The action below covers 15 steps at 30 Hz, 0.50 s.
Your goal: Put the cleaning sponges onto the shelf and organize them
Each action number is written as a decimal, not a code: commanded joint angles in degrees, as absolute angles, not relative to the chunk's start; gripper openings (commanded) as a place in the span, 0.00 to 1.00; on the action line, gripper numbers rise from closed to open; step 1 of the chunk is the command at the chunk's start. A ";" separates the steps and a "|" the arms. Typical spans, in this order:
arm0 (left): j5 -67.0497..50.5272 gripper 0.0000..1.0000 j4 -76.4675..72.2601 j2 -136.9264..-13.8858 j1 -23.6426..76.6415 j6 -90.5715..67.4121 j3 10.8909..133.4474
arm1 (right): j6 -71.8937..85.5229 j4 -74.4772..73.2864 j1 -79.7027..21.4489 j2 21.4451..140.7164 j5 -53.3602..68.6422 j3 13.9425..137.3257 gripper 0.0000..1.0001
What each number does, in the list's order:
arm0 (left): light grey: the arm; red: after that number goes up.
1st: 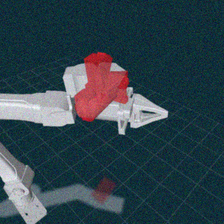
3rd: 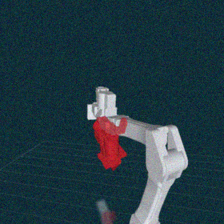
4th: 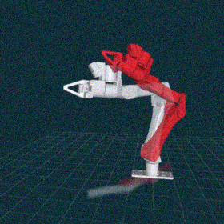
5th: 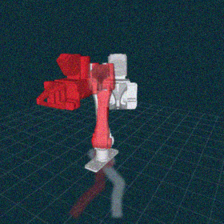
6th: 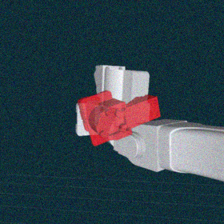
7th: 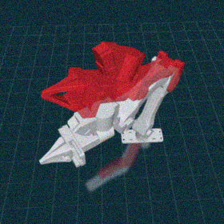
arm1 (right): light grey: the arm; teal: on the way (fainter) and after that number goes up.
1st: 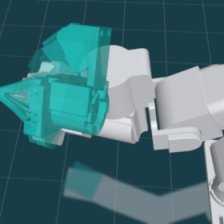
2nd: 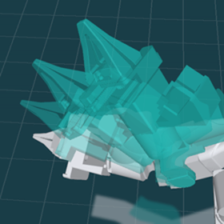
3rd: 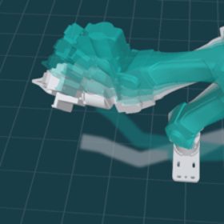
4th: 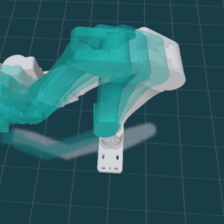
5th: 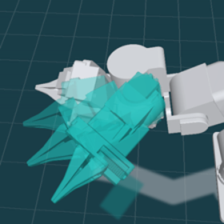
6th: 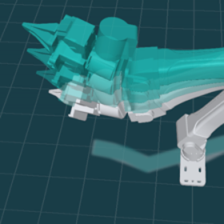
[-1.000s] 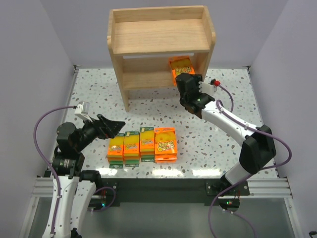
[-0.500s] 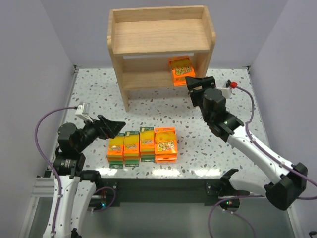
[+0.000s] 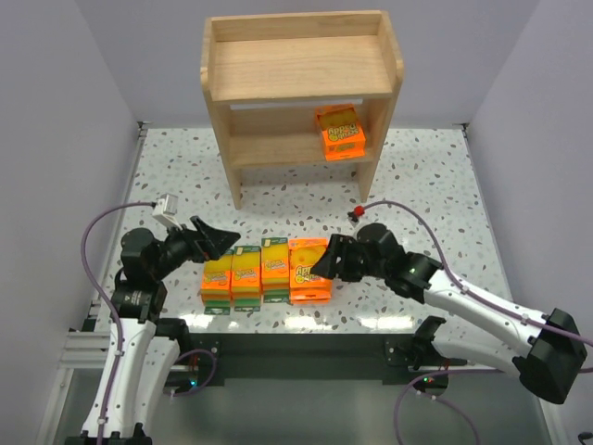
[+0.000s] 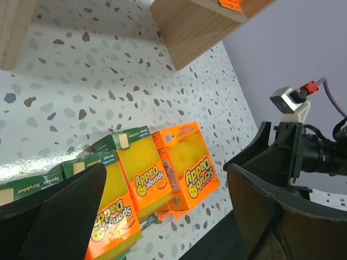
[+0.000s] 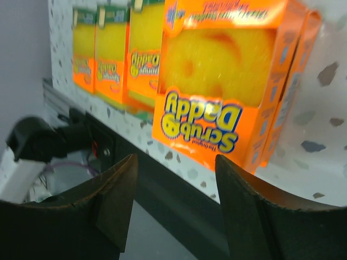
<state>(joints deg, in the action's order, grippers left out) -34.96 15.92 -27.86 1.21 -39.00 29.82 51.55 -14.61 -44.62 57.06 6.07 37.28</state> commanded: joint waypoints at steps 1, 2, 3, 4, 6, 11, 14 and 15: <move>-36.91 0.98 11.87 -28.39 1.32 -40.43 28.74 | 50.34 -16.44 -49.65 54.58 9.23 35.96 0.63; -36.83 0.98 11.60 -28.30 1.32 -40.60 28.48 | 51.75 -16.09 -50.79 54.15 8.62 35.16 0.64; -36.91 0.98 11.60 -28.30 1.32 -40.87 28.39 | 53.16 -15.74 -53.06 53.18 6.87 33.68 0.65; -36.83 0.98 11.51 -28.13 1.32 -40.96 28.30 | 55.26 -14.25 -54.04 53.00 6.25 33.05 0.66; -36.83 0.98 11.08 -27.95 1.32 -41.39 27.86 | 59.30 -11.01 -56.24 52.82 5.45 31.30 0.66; -37.26 0.98 10.46 -28.65 1.32 -41.57 27.60 | 65.56 -8.18 -59.58 56.77 0.98 29.27 0.66; -37.18 0.98 10.63 -28.56 1.32 -41.40 27.69 | 68.72 -6.16 -60.29 57.13 -3.68 28.04 0.66; -37.18 0.98 10.63 -28.56 1.32 -41.57 27.69 | 70.12 -6.07 -60.29 57.04 -5.34 27.95 0.65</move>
